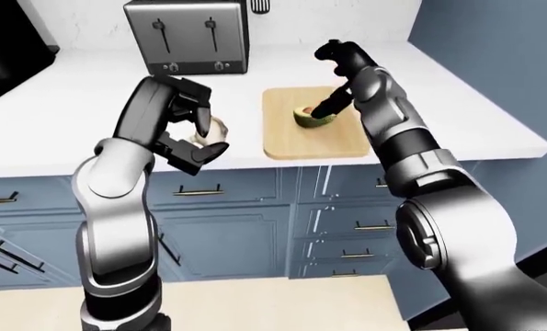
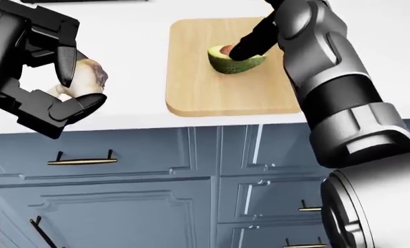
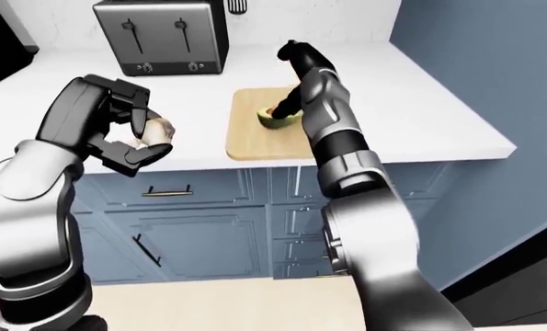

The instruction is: Place the avocado and the garlic on separate cutting boards.

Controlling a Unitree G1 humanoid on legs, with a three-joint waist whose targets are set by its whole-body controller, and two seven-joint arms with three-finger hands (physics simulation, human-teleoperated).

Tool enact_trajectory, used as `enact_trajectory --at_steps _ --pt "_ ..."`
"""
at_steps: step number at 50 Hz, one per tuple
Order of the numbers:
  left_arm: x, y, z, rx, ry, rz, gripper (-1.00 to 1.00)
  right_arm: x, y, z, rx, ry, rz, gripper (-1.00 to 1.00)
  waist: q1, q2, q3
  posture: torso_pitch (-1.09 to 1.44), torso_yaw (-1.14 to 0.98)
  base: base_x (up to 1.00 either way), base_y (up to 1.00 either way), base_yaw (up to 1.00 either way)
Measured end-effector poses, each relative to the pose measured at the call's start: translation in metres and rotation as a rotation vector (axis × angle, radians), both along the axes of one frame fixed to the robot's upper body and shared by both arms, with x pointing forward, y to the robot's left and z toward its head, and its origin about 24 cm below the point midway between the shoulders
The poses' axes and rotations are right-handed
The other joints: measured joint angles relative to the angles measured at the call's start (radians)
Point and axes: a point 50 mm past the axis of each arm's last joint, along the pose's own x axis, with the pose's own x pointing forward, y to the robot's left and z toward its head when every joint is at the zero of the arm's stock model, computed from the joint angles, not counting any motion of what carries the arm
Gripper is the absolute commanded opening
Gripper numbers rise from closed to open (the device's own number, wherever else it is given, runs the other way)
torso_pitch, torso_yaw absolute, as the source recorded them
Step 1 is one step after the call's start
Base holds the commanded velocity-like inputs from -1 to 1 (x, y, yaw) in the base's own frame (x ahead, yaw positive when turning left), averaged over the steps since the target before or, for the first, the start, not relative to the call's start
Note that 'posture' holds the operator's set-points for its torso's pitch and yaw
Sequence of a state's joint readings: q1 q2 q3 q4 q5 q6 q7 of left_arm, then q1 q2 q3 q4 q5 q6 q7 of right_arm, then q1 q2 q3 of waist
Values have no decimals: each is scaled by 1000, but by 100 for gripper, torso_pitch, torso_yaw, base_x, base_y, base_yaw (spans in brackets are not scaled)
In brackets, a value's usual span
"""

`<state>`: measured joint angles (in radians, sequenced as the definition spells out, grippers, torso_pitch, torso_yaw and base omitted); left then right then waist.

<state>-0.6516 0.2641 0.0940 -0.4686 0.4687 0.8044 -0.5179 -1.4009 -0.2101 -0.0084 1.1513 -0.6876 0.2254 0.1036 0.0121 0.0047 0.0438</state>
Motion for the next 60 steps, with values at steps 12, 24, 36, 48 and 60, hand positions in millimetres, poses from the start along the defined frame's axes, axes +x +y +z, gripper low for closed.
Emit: enact_trajectory --at_steps 12,24,36,48,60 --pt "-2 1 6 -10 -11 6 -100 -53 -10 40 214 -158 86 100 12 -14 10 0 0 0 0 0" --pt "-4 7 6 -44 -1 17 -100 -100 -11 33 353 -192 140 100 -11 -10 4 0 0 0 15 0" --pt "-13 11 17 -59 -59 9 -100 -108 -8 22 413 -204 168 100 -72 30 0 0 0 0 97 0" --pt "-16 21 15 -70 -65 58 -100 -111 7 21 453 -197 228 100 14 46 -13 0 0 0 8 92" --pt "-13 20 11 -70 -37 56 -100 -110 10 15 470 -173 232 100 -20 30 32 0 0 0 0 25"
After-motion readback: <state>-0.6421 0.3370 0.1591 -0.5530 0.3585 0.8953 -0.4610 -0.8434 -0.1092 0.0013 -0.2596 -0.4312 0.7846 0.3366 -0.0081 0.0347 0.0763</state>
